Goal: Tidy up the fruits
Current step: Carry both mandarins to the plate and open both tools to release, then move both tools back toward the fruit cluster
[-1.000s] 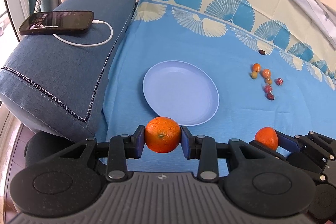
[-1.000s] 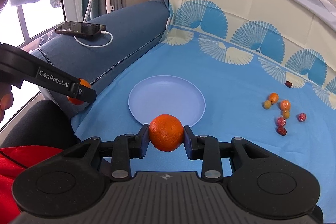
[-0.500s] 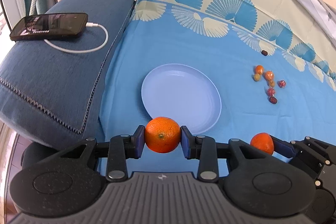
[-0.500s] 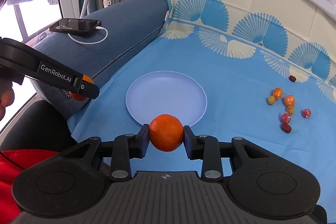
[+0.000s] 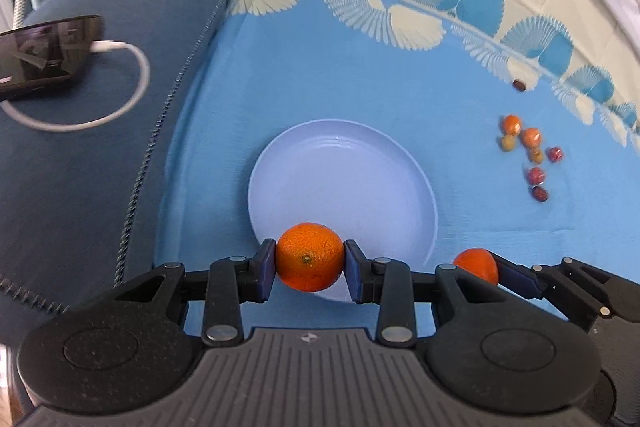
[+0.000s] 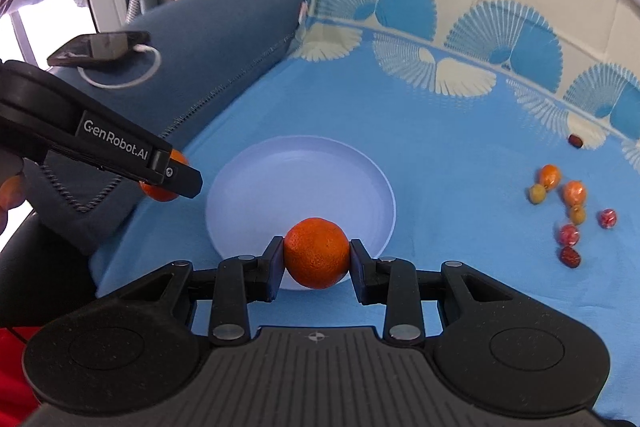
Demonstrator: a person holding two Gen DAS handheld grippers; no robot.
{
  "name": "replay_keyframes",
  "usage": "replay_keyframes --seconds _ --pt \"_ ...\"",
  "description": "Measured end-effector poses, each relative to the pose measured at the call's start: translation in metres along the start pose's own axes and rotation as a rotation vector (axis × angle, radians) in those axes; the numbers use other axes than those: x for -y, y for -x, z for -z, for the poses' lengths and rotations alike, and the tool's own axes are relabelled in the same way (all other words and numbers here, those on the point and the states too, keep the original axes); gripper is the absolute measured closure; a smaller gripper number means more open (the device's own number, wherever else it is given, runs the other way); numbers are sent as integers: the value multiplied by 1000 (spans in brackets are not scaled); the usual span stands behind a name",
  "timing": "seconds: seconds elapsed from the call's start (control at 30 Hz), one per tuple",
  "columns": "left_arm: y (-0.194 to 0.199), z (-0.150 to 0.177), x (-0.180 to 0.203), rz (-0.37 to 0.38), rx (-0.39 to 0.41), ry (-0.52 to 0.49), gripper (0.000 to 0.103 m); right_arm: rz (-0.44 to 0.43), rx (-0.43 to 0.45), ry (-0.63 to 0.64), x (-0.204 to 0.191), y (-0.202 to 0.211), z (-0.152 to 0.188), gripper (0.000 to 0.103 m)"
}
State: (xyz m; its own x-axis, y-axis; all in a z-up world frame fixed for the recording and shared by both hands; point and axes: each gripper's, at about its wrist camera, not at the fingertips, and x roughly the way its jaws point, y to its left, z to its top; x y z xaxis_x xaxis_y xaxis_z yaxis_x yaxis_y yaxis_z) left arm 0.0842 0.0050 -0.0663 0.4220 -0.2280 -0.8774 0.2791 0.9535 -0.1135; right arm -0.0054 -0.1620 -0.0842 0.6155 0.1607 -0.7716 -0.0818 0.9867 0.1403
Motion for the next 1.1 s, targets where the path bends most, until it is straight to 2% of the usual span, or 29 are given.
replay_keyframes --seconds 0.33,0.5,0.53,0.57,0.6,0.63,0.67,0.73,0.83,1.0,1.1 --pt "-76 -20 8 -41 -113 -54 64 -21 -120 10 11 -68 -8 67" --pt "-92 -27 7 -79 -117 -83 63 1 -117 41 12 -84 -11 67" --pt "-93 -29 6 -86 -108 -86 56 10 -107 45 12 -84 -12 65" --pt "-91 -32 6 -89 -89 -89 46 14 -97 55 12 -84 -14 58" --pt "-86 -34 6 -100 -64 -91 22 15 -89 72 12 -83 -17 50" --pt "-78 -36 7 -125 -24 -93 4 18 -75 88 11 -79 -19 35" --pt "-70 -37 8 -150 17 -96 0 27 -57 95 11 -73 -20 25" --pt "-55 -36 11 -172 59 -115 0 29 -45 99 10 -61 -21 18" --pt "-40 -25 12 -168 25 -127 0 8 -71 55 11 -40 -15 12" --pt "-3 16 1 -179 3 -88 0 -28 -109 -45 3 4 16 12" --pt "17 38 -4 -202 -1 -59 0 -22 -96 -18 -6 24 28 9"
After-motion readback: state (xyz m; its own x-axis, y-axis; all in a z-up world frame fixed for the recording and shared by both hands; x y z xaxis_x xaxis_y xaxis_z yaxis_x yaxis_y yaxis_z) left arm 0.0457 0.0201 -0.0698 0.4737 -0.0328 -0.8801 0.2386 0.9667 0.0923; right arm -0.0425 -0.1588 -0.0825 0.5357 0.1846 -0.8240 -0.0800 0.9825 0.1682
